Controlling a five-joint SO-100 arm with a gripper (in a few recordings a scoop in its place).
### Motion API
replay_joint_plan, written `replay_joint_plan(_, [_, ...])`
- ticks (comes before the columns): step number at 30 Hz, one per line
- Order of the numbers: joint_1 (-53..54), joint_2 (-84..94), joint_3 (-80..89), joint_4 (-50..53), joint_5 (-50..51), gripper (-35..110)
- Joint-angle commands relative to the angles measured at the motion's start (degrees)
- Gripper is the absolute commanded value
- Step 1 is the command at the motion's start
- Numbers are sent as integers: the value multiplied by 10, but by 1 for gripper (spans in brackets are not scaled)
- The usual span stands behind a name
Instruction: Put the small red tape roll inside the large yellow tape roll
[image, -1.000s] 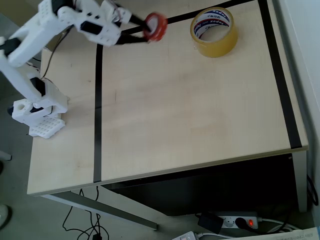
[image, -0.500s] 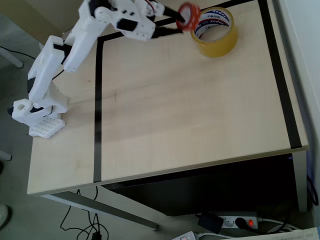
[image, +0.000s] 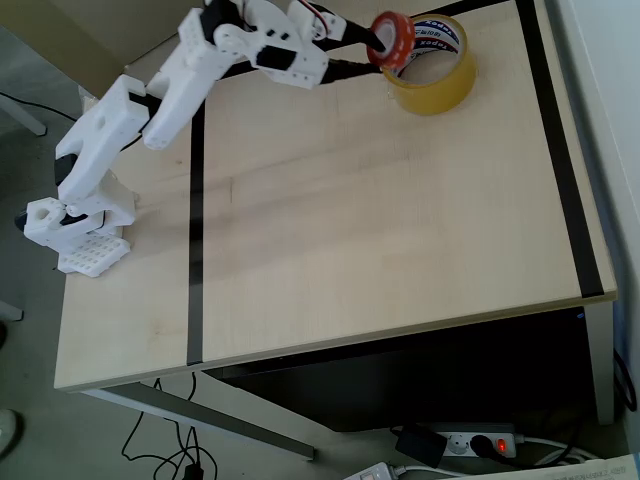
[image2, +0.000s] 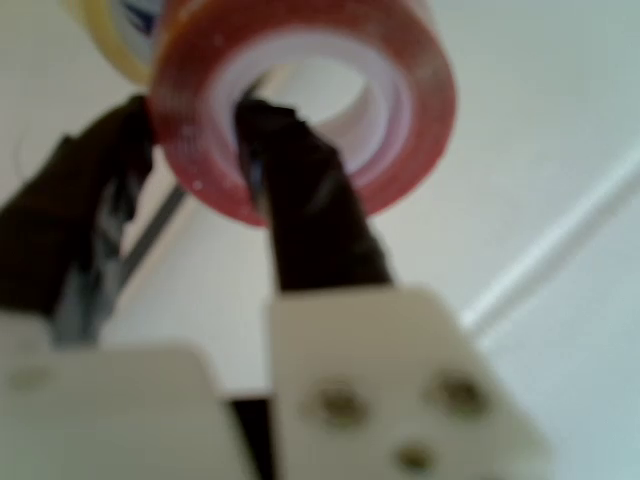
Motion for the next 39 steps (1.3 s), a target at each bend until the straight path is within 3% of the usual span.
replay_joint_plan(1, [-11,30,-57,-9,-76,4])
replay_joint_plan(18, [1,30,-98,60,-77,12])
replay_joint_plan(23, [8,78,-102,182,-81,0])
replay_joint_plan(26, [23,104,-109,263,-76,0])
replay_joint_plan(39, [18,587,352,263,73,0])
